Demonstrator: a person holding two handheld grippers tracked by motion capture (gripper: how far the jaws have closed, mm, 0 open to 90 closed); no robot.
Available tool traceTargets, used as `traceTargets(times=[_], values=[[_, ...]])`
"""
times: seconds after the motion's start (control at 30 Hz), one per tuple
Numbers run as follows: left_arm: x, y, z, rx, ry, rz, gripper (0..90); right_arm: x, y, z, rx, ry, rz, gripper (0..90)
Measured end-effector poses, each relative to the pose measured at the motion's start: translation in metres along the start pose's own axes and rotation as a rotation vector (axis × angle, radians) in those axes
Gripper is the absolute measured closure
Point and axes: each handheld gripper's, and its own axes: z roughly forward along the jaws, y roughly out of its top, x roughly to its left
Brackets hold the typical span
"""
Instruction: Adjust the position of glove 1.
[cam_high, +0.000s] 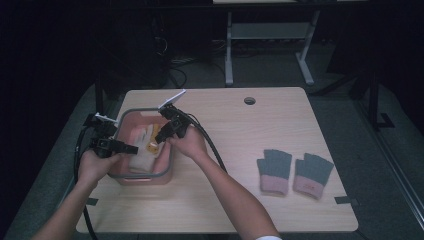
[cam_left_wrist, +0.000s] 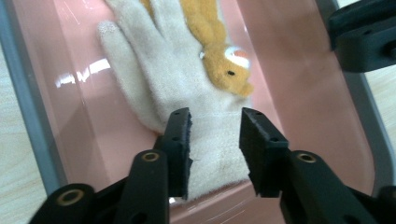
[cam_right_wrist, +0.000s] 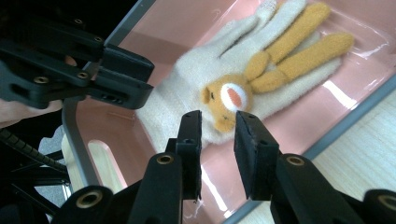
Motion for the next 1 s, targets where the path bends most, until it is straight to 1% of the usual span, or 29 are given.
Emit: traceTargets(times=[0.03,0.1,0.13,0.17,0.27,0.3,0.33,0.4,0.47,0.5,0.53,0.57,0.6,0.63,0.7,0.73,0.77,0.8,0.9,0.93,0.97,1.0], values=[[-0.001,0.0,0.003,0.006,0.0,-0.001,67.2,0.0,-0.001,-0.001,-0.001,0.001,0.001,71.3],[-0.001,0.0,0.009,0.036,0.011,0.01,68.6,0.0,-0.002,-0.004,-0.007,0.008,0.0,71.1],[-0.002,0.0,0.015,0.073,0.026,0.02,69.3,-0.001,-0.004,-0.006,-0.01,0.007,-0.002,71.2],[-0.002,0.0,0.015,0.073,0.026,0.02,69.3,-0.001,-0.004,-0.006,-0.01,0.007,-0.002,71.2],[-0.005,0.001,0.023,0.109,0.066,0.035,69.3,-0.003,-0.006,-0.012,-0.021,0.014,0.001,71.2],[-0.005,0.001,0.023,0.109,0.066,0.035,69.3,-0.003,-0.006,-0.012,-0.021,0.014,0.001,71.2],[-0.006,0.001,0.028,0.137,0.082,0.045,69.3,-0.004,-0.007,-0.015,-0.025,0.014,0.002,71.2],[-0.006,0.001,0.029,0.144,0.085,0.047,68.7,-0.005,-0.009,-0.017,-0.025,0.016,0.005,71.1],[-0.005,0.002,0.028,0.135,0.083,0.042,68.2,-0.007,-0.011,-0.02,-0.029,0.02,0.005,70.9],[-0.004,0.002,0.025,0.11,0.073,0.028,67.4,-0.008,-0.011,-0.021,-0.031,0.021,0.004,70.8],[-0.004,0.002,0.025,0.11,0.073,0.028,66.0,-0.007,-0.012,-0.022,-0.031,0.022,0.009,70.8],[-0.002,0.003,0.023,0.099,0.07,0.02,66.0,-0.007,-0.012,-0.022,-0.031,0.022,0.009,70.8],[-0.001,0.004,0.018,0.074,0.058,0.003,64.9,-0.008,-0.014,-0.025,-0.036,0.025,0.006,70.7],[-0.001,0.004,0.018,0.074,0.058,0.003,64.8,-0.008,-0.014,-0.025,-0.036,0.025,0.006,70.7],[0.0,0.005,0.013,0.052,0.051,-0.004,64.3,-0.008,-0.015,-0.027,-0.042,0.026,0.003,70.3],[0.0,0.006,0.01,0.039,0.049,-0.005,63.7,-0.009,-0.016,-0.031,-0.046,0.026,-0.003,70.1],[-0.001,0.006,0.008,0.025,0.047,-0.008,63.7,-0.009,-0.016,-0.031,-0.046,0.026,-0.003,70.1],[-0.003,0.007,0.004,0.006,0.036,-0.004,62.5,-0.009,-0.017,-0.035,-0.051,0.025,-0.005,69.9],[-0.006,0.008,0.003,-0.001,0.036,0.003,61.8,-0.01,-0.019,-0.039,-0.055,0.022,-0.009,69.3],[-0.007,0.008,0.003,-0.01,0.03,-0.002,61.0,-0.011,-0.02,-0.042,-0.058,0.022,-0.01,69.1],[-0.01,0.009,0.002,-0.017,0.029,0.006,59.4,-0.013,-0.022,-0.045,-0.06,0.016,-0.015,68.7],[-0.012,0.009,0.001,-0.026,0.024,0.004,59.1,-0.014,-0.023,-0.047,-0.06,0.016,-0.013,68.4]])
